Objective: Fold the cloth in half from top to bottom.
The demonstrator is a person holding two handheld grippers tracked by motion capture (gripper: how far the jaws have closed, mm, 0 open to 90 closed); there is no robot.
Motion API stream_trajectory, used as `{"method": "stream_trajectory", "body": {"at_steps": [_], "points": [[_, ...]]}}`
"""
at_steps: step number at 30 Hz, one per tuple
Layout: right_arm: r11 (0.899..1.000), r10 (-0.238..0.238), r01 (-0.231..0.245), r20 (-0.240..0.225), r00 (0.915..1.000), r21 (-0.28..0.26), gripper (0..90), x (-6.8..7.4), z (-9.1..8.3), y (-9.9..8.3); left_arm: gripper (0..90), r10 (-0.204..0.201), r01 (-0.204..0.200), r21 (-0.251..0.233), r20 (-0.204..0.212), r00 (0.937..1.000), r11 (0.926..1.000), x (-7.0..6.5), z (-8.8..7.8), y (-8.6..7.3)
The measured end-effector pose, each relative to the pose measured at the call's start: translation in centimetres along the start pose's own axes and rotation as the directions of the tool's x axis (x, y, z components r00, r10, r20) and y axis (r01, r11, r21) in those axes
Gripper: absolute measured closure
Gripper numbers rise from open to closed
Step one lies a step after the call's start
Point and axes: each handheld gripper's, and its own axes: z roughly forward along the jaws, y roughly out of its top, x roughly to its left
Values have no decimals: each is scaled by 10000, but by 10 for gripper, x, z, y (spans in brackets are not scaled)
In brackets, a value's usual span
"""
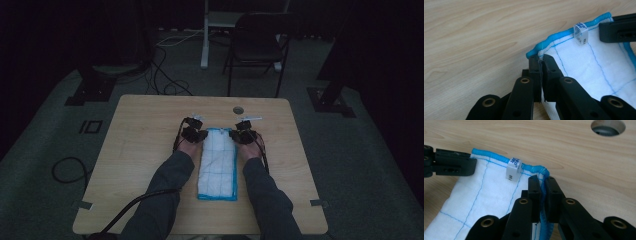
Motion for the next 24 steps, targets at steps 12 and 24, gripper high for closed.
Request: {"method": "stream_trajectory", "body": {"at_steps": [12, 24], "points": [[9982, -222, 214, -133, 9997, -556, 853, 1, -16, 9, 873, 61, -42, -684, 275, 9996, 9976, -2, -17, 11], [9930, -590, 560, -259, 9979, -1039, 853, 11, -38, 7, 871, 132, -52, -1269, 628, 9979, 9919, -5, -36, 5]]}}
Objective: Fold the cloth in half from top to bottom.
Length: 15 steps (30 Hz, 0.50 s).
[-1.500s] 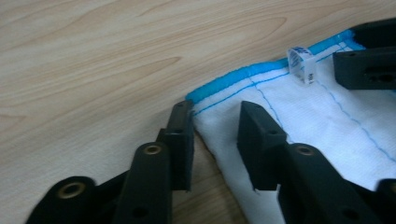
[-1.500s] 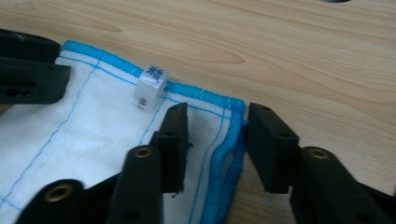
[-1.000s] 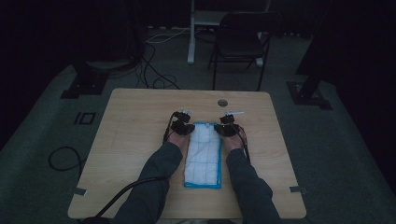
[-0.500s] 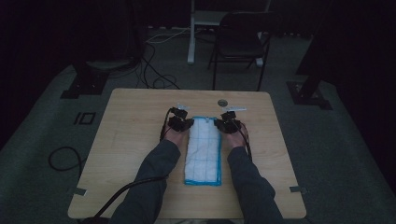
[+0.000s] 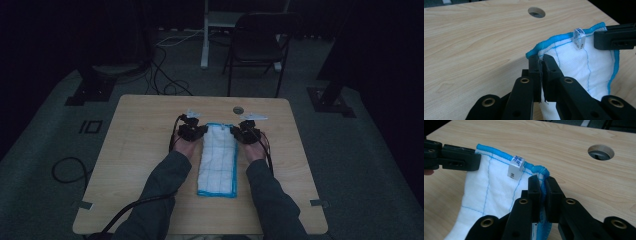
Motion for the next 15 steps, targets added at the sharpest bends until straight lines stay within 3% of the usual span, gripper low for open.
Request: {"method": "stream_trajectory", "body": {"at_steps": [7, 15], "points": [[9997, -47, 43, -151, 9999, -259, 853, 5, -13, -4, 871, 188, -180, -317, 263, 9995, 9993, -8, -14, -2], [9976, -483, 466, -327, 9983, -505, 852, 14, -29, -9, 870, 377, -352, -584, 423, 9984, 9977, -12, -27, -9]]}}
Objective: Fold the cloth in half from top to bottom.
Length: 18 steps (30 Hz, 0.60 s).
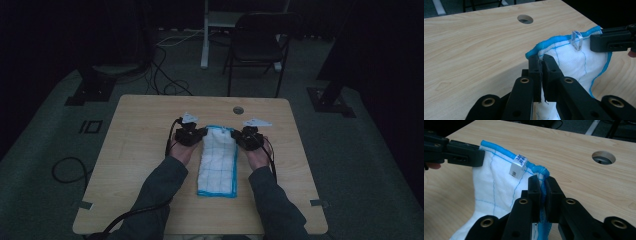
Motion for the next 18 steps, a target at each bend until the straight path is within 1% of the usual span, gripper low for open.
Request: {"method": "stream_trajectory", "body": {"at_steps": [4, 8, 14, 18], "points": [[10000, -71, 70, -59, 10000, -55, 852, 4, -6, -2, 870, 271, -271, -21, 60, 9996, 9996, -3, -6, -2], [9999, -97, 96, -142, 9999, -132, 852, 7, -11, -5, 870, 429, -427, -111, 122, 9990, 9990, -7, -12, -5], [9993, 136, -147, -327, 9994, -342, 850, 10, -18, -11, 870, 458, -456, -152, 174, 9988, 9988, -10, -18, -11], [9995, 100, -110, -342, 9994, -310, 850, 13, -19, -15, 870, 431, -427, -159, 226, 9988, 9990, -11, -20, -16]]}}
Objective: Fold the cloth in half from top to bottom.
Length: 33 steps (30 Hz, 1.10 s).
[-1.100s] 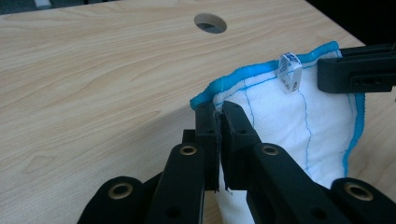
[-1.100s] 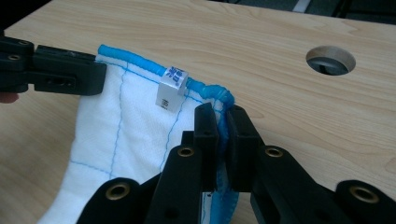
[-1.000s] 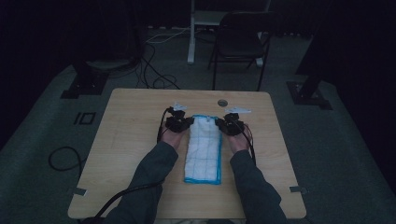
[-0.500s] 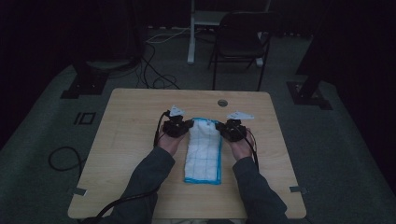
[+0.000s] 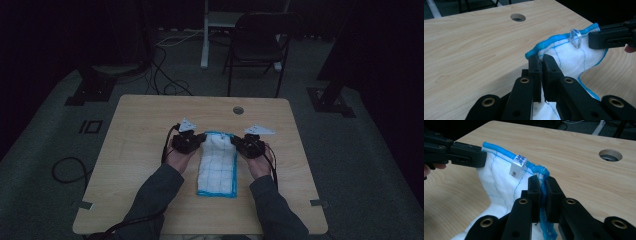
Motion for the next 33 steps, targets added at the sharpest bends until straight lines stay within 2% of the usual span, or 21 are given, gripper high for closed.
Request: {"method": "stream_trajectory", "body": {"at_steps": [9, 16, 25, 33], "points": [[9999, 1, -3, -150, 9999, -136, 850, 2, -10, -2, 870, 67, -64, -173, 204, 9998, 9998, -7, -9, -2], [9997, -186, 183, -199, 9996, -138, 851, 8, -16, -7, 870, 94, -87, -261, 290, 9995, 9996, -12, -15, -7], [9989, -438, 435, -223, 9988, -156, 851, 15, -23, -13, 870, 81, -66, -342, 452, 9989, 9994, -17, -24, -17], [9990, -413, 406, -381, 9984, -202, 850, 21, -27, -20, 869, -42, 64, -371, 583, 9983, 9993, -20, -30, -29]]}}
